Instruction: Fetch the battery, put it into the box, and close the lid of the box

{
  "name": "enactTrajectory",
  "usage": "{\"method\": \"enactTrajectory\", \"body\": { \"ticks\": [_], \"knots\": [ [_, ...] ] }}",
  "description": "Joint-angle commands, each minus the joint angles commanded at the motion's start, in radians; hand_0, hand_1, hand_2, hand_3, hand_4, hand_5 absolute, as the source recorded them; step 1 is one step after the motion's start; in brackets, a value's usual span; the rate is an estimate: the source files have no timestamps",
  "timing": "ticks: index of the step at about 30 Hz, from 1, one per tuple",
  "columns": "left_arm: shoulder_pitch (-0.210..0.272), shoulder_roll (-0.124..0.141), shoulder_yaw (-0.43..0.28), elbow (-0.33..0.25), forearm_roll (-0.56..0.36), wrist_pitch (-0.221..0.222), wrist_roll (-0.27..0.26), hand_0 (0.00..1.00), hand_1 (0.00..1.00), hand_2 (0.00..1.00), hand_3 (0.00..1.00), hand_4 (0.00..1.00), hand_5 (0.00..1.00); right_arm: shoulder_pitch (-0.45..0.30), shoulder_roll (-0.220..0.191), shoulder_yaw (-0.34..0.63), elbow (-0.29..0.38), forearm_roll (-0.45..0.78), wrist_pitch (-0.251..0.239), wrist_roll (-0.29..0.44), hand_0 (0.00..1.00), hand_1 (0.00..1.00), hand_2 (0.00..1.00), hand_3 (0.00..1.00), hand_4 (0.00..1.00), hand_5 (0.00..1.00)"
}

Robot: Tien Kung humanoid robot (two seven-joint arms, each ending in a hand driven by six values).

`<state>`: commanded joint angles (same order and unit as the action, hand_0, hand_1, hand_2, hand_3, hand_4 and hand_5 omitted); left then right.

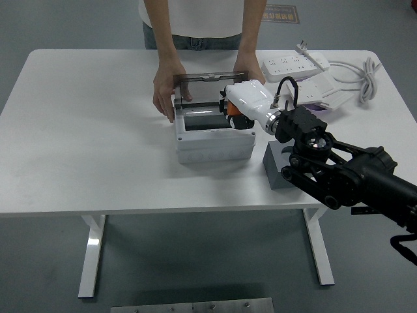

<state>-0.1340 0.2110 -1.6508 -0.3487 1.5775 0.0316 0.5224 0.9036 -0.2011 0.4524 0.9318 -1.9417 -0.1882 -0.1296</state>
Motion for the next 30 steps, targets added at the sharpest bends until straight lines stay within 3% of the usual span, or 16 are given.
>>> {"method": "enactTrajectory", "body": {
  "ticks": [15, 20, 30],
  "knots": [
    [-0.007, 0.011, -0.016, -0.003, 0.031, -0.011, 0.006, 0.531, 0.732, 0.638, 0.538, 0.272, 0.002, 0.100, 0.152, -0.090, -0.214, 0.094, -0.020, -0.007, 0.241, 0.234, 0.363, 0.332, 0.007, 0.002],
    [-0.012, 0.015, -0.021, -0.004, 0.040, -0.014, 0.008, 0.531, 0.733, 0.637, 0.538, 0.270, 0.002, 0.113, 0.196, -0.128, -0.248, 0.129, -0.040, -0.008, 0.240, 0.233, 0.363, 0.331, 0.010, 0.002],
    [-0.022, 0.016, -0.031, -0.005, 0.060, -0.022, 0.010, 0.530, 0.732, 0.638, 0.537, 0.265, 0.002, 0.100, 0.201, -0.201, -0.273, 0.208, -0.108, 0.005, 0.242, 0.234, 0.363, 0.329, 0.013, 0.002]
  ]
}}
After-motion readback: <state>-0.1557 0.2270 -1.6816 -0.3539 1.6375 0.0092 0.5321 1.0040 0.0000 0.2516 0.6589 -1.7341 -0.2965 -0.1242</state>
